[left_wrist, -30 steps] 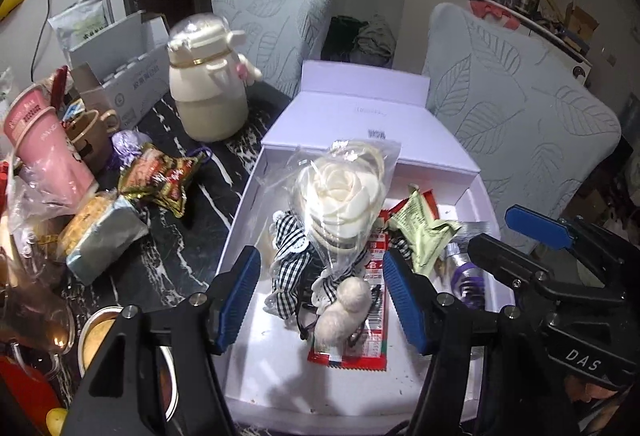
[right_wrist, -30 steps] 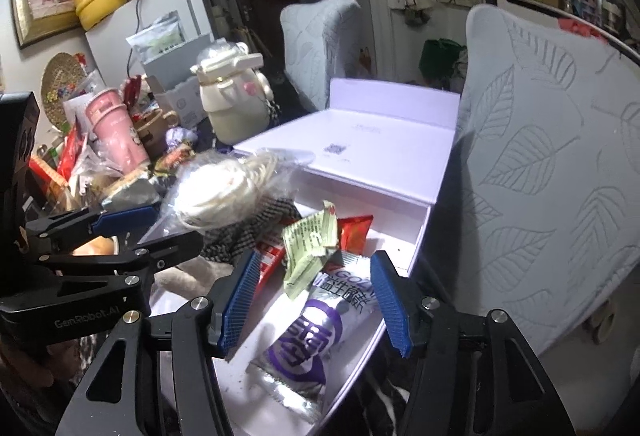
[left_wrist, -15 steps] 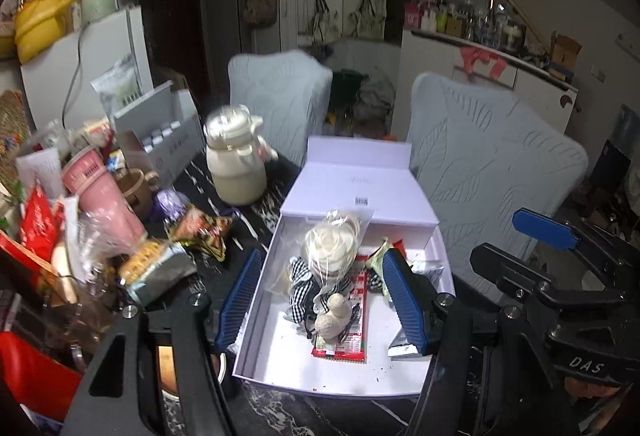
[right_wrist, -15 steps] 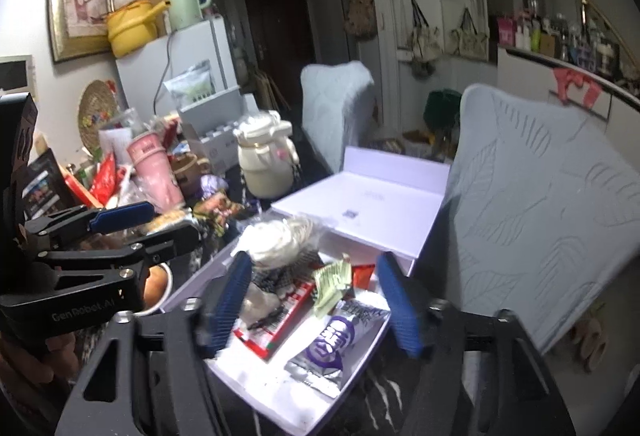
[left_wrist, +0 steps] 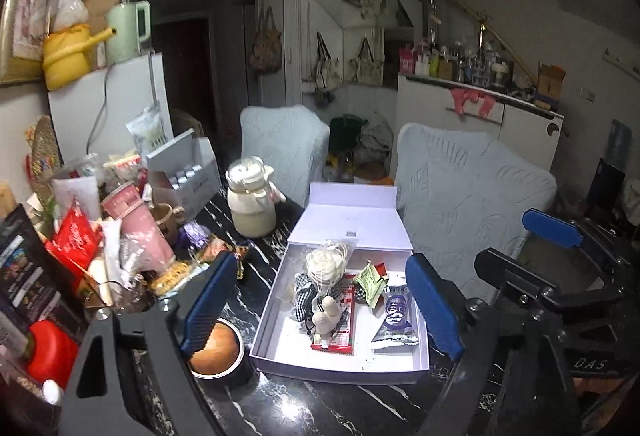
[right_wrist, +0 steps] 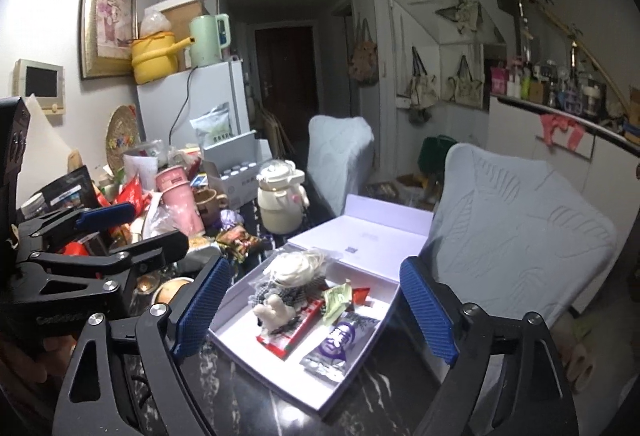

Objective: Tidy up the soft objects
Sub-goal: 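Withdraw both grippers from the box back over the table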

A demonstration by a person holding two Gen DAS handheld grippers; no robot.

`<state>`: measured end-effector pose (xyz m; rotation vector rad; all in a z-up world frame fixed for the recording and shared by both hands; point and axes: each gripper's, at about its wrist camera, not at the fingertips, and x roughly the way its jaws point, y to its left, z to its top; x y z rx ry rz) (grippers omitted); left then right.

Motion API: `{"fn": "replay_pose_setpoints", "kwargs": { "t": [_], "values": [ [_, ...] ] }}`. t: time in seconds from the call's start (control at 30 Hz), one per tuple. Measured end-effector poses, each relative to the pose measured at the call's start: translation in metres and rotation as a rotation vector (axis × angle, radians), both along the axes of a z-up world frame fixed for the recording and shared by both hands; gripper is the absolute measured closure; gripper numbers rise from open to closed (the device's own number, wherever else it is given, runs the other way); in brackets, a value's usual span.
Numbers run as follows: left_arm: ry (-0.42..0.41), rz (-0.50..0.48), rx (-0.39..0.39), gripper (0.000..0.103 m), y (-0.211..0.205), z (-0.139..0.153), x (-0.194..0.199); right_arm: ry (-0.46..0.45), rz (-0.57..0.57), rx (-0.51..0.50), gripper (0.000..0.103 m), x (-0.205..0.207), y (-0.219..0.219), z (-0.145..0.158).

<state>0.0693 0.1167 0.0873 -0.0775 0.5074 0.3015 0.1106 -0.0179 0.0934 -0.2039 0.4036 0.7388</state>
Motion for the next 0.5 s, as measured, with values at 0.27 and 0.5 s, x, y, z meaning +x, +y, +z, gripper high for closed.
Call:
{"fn": "replay_pose_setpoints", "kwargs": {
  "t": [0.27,0.5],
  "values": [
    [-0.023,-0.019,0.011,0.015,-0.017,0.010,-0.036,-0.055,-0.009,0.028,0.010,-0.038,-0.017,0.012],
    [-0.009,-0.026,-0.005,0.015,-0.023,-0.001,-0.058,-0.058,-0.028,0.030,0.009,-0.061,-0.029,0.007]
  ]
}}
